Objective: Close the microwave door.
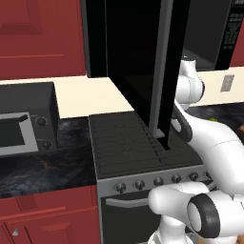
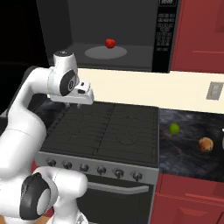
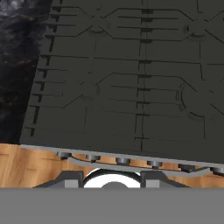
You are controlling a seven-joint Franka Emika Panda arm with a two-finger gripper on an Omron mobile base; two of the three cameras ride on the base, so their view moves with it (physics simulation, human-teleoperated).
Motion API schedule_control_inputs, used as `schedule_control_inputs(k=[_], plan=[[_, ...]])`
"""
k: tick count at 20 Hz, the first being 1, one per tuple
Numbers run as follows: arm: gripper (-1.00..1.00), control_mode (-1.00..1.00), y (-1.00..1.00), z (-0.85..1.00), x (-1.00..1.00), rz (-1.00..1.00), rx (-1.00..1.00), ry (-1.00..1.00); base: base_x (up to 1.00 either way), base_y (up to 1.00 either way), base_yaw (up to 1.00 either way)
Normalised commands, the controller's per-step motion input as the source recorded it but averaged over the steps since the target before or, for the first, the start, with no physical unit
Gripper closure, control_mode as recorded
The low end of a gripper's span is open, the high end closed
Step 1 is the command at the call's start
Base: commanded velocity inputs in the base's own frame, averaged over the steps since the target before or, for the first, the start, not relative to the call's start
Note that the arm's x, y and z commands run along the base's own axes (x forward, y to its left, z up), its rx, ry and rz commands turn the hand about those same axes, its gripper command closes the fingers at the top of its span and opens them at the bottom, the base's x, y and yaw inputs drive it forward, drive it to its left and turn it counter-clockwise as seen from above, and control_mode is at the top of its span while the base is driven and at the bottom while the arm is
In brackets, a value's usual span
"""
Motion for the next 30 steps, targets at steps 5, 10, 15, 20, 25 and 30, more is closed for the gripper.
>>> schedule_control_inputs(k=[5, 10, 15, 20, 25, 30], plan=[[-1.00, -1.00, 0.01, 0.01, -0.52, 0.00, -0.02, -0.25, 0.00, 0.00, 0.00], [-1.00, -1.00, 0.00, 0.36, -0.98, 0.00, 0.00, -0.62, 0.00, 0.00, 0.00], [-1.00, -1.00, -0.09, 0.82, -1.00, 0.00, 0.05, -0.51, 0.00, 0.00, 0.00], [-1.00, -1.00, -0.01, 0.62, -1.00, -0.14, 0.00, -0.31, 0.00, 0.00, 0.00], [-1.00, -1.00, 0.00, 0.41, -1.00, -0.31, 0.00, -0.17, 0.00, 0.00, 0.00], [-1.00, -1.00, 0.00, 0.47, -1.00, -0.20, -0.02, -0.21, 0.00, 0.00, 0.00]])
